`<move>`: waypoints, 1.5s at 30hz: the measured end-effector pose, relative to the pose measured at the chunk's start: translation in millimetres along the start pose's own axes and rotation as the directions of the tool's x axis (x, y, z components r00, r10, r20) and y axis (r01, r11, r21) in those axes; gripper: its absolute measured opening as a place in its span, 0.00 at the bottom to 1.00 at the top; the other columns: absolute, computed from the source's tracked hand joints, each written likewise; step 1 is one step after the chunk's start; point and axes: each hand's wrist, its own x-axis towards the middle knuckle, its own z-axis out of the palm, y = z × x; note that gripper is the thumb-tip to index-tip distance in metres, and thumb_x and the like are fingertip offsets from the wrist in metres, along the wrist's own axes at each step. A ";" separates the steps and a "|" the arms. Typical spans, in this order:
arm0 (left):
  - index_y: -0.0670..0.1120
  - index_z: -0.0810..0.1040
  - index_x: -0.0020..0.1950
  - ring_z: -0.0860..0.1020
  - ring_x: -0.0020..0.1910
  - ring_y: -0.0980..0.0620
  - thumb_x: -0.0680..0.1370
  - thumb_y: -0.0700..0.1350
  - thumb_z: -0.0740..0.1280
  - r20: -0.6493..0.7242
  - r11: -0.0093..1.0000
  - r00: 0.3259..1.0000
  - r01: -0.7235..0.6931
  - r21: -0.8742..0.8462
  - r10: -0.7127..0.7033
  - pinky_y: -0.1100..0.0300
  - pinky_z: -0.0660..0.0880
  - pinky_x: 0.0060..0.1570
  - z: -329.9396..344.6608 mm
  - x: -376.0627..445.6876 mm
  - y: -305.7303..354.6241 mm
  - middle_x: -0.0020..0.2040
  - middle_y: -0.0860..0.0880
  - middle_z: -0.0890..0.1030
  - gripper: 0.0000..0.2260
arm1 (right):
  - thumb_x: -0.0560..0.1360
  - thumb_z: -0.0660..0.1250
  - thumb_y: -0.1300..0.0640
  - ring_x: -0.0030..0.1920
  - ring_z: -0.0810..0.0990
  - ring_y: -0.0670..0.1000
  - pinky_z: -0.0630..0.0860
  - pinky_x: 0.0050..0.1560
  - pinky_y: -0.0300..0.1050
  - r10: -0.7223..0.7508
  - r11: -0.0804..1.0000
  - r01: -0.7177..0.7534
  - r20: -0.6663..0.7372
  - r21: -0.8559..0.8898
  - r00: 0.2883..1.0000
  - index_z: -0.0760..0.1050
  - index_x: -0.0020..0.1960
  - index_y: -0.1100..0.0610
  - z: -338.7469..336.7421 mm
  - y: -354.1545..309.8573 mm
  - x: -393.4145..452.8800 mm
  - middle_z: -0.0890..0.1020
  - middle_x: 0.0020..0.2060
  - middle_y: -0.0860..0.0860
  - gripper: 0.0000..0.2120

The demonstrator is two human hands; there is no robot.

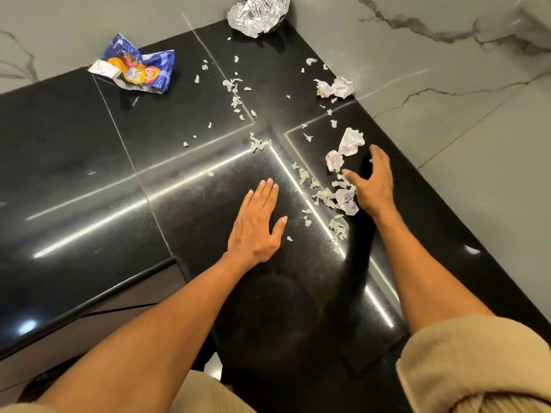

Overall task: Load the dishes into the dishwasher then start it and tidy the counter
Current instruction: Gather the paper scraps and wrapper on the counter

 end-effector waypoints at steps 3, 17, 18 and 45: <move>0.45 0.52 0.82 0.46 0.81 0.54 0.82 0.54 0.57 0.001 1.000 1.000 0.000 0.002 0.000 0.49 0.49 0.79 -0.2 0.0 0.5 0.82 0.48 0.52 0.31 | 0.67 0.67 0.35 0.77 0.61 0.53 0.60 0.77 0.52 -0.079 0.995 0.073 0.078 0.067 0.994 0.59 0.80 0.57 28.1 -22.6 -0.9 0.63 0.78 0.55 0.49; 0.45 0.53 0.81 0.47 0.81 0.55 0.82 0.53 0.57 -0.023 0.998 1.000 0.012 -0.061 -0.013 0.49 0.50 0.79 -0.7 0.9 -0.7 0.82 0.48 0.54 0.30 | 0.70 0.66 0.38 0.77 0.61 0.54 0.58 0.78 0.58 0.063 0.990 -0.062 -0.005 0.126 0.998 0.64 0.78 0.56 27.8 -37.9 30.8 0.65 0.77 0.55 0.41; 0.45 0.53 0.81 0.47 0.81 0.55 0.82 0.53 0.57 -0.023 0.998 1.000 0.013 -0.066 -0.015 0.49 0.50 0.79 -0.7 0.8 -1.1 0.82 0.48 0.54 0.30 | 0.71 0.66 0.37 0.78 0.60 0.54 0.56 0.79 0.59 0.024 0.993 -0.029 0.042 0.114 0.999 0.64 0.78 0.57 38.5 -44.5 26.6 0.64 0.78 0.56 0.42; 0.41 0.61 0.79 0.56 0.80 0.52 0.83 0.49 0.52 -0.084 0.966 0.996 -0.007 -0.257 -0.016 0.48 0.53 0.78 -4.1 0.6 -3.1 0.79 0.44 0.63 0.25 | 0.79 0.57 0.39 0.80 0.54 0.49 0.51 0.80 0.52 0.058 0.989 -0.037 -0.145 0.142 0.988 0.57 0.81 0.58 129.0 -85.3 -107.0 0.60 0.80 0.54 0.37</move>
